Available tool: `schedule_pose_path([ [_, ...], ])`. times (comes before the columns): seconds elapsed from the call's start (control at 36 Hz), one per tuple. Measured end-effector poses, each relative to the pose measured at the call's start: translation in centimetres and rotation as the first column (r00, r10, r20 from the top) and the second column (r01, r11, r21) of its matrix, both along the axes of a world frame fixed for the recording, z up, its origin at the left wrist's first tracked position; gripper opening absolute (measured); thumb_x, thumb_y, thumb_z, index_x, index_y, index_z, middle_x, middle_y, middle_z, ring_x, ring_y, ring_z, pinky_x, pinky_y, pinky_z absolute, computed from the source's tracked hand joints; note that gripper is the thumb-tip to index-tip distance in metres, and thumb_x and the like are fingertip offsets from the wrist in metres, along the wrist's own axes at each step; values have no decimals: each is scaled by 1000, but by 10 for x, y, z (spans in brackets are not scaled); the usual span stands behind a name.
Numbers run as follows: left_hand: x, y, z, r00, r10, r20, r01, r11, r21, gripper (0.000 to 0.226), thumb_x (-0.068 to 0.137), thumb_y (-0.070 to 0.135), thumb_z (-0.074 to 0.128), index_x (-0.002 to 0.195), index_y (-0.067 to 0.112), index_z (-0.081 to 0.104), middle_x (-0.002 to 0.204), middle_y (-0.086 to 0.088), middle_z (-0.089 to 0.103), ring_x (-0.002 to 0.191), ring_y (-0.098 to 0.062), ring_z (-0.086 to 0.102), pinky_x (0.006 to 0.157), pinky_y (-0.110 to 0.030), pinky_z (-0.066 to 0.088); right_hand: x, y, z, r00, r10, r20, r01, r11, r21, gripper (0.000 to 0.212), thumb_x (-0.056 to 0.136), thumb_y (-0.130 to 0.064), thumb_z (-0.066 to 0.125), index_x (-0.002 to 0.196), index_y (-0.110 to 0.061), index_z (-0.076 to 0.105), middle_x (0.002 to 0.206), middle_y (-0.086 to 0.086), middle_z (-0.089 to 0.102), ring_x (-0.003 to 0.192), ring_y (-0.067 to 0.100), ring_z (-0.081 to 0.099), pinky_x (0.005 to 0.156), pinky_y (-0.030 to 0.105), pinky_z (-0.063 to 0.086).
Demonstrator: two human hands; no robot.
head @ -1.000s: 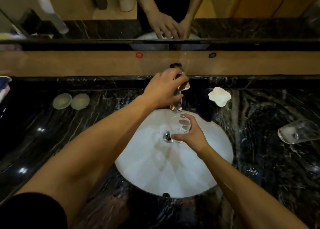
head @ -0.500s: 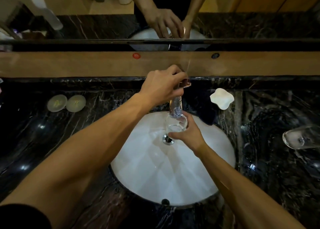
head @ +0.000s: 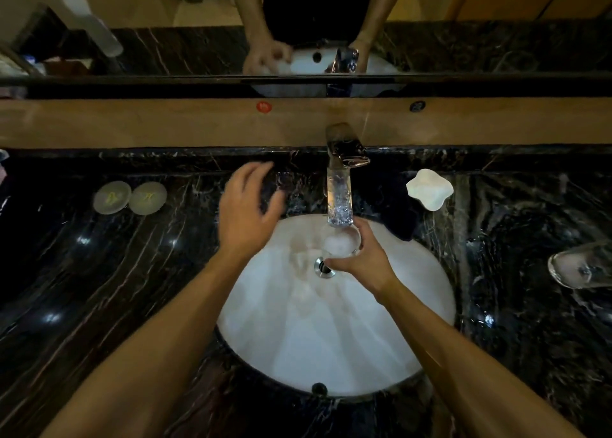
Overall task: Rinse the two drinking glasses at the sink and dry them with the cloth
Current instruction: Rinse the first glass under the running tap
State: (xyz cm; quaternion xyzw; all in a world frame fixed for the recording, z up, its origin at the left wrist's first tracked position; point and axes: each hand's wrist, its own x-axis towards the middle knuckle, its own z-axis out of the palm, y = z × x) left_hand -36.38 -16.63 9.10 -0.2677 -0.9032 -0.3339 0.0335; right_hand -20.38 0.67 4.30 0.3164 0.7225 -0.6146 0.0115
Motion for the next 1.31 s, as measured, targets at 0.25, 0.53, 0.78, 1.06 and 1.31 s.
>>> schedule_pose_path([
  [0.25,56,-172,-100,891,425,160,-274,785,-556,79,86,73,22,155,35,29,165,-8,20,153,-29,9,119,-63,3,2,2,-2,1000,-2,12,2,1000,25,85,62,-18,94,129,-43,46,124,-11,59,111,13,59,86,27,54],
  [0.53,59,-179,-108,917,385,103,-273,795,-542,66,95,62,20,154,36,32,165,-5,25,153,-29,14,119,-62,5,2,2,-14,997,-58,51,61,996,-68,78,64,-22,95,126,-37,49,124,-5,60,113,19,60,97,39,55],
  [0.78,59,-180,-111,919,385,85,-284,795,-537,64,96,59,23,154,34,34,164,-6,27,152,-31,17,119,-61,8,-7,-4,-26,991,-124,56,135,955,-265,71,68,-11,91,122,-37,52,123,-1,64,114,22,63,97,43,56],
  [1.06,60,-180,-111,920,387,65,-298,796,-527,63,96,57,25,153,31,37,163,-8,29,151,-32,20,119,-60,11,-16,-20,-26,997,-72,12,72,996,46,82,69,-12,90,126,-40,39,114,-6,60,102,18,59,72,17,51],
  [1.31,60,-181,-111,921,385,63,-299,799,-521,63,96,56,27,153,30,38,162,-9,30,151,-32,20,119,-59,10,-14,6,-22,986,-33,163,10,990,140,84,63,-25,91,134,-36,49,116,-9,64,102,16,62,83,31,54],
])
